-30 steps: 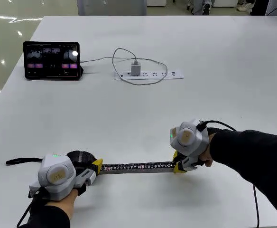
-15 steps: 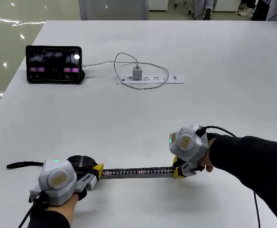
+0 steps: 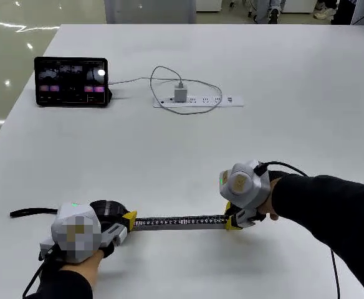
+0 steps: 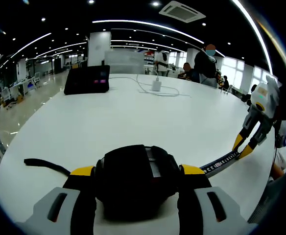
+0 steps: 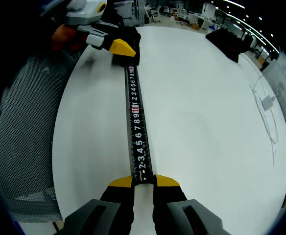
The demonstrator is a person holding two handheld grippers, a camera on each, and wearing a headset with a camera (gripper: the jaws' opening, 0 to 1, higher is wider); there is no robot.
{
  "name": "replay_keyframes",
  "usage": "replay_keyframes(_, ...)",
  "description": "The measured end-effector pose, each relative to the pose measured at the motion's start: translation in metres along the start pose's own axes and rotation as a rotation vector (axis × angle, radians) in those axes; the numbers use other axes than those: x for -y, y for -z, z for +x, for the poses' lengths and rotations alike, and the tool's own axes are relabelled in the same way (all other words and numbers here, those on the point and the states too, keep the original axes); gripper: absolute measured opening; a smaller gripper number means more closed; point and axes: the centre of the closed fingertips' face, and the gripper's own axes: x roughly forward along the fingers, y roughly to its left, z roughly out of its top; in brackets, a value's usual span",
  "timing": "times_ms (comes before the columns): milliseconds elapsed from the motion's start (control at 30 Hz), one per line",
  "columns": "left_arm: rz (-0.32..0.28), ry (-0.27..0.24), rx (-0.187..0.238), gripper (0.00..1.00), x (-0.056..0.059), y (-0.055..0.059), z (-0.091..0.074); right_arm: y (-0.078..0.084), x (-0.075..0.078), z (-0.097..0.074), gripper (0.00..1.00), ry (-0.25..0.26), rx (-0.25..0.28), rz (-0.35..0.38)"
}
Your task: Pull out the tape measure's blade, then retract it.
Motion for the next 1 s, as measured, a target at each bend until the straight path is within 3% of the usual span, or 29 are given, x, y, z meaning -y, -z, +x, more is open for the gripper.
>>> replay_keyframes(1000, -0.022, 0.0, -0.018, 0.63, -0.0004, 0.0011, 0.0013, -0.0088, -0.0005, 0.0037, 0.1, 0.0, 0.016, 0.015)
